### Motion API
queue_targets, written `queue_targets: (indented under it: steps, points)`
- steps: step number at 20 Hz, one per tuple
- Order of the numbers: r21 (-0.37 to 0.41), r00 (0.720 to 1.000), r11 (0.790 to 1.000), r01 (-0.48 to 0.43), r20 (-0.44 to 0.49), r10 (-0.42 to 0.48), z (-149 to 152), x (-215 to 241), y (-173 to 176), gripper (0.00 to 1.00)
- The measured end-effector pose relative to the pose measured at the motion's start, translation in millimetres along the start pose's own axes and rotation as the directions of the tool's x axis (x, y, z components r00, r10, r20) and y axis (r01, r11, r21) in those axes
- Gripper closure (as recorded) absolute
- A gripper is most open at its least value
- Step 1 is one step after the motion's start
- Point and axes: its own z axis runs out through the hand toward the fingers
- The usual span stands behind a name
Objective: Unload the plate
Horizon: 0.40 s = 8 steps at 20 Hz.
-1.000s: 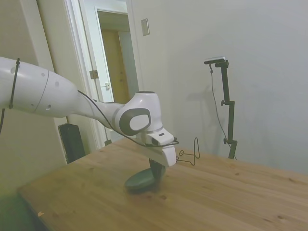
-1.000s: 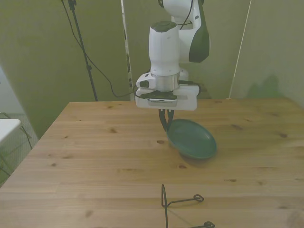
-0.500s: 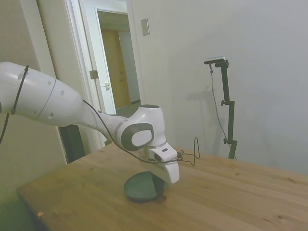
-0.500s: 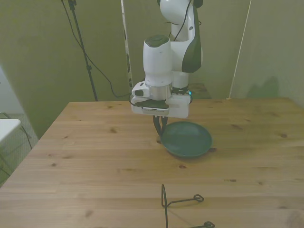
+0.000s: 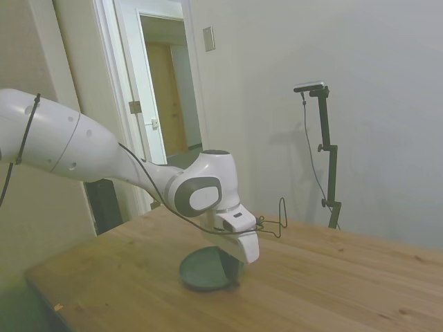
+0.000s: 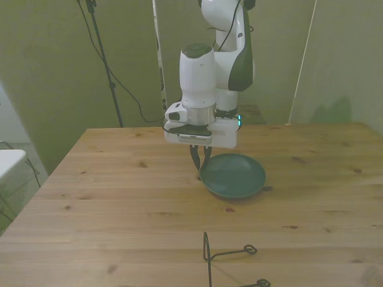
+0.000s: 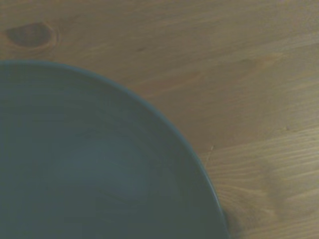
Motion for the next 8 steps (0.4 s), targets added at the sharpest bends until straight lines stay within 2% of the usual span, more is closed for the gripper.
queue_targets:
  steps: [4, 8]
  points:
    - [0.029, 1.000, 1.000, 0.001, -0.023, 0.000, -21.4, 1.9, -1.8, 0.00]
    - [0.078, 0.999, 0.997, 0.010, -0.051, -0.006, -86.5, -1.0, -5.0, 0.00]
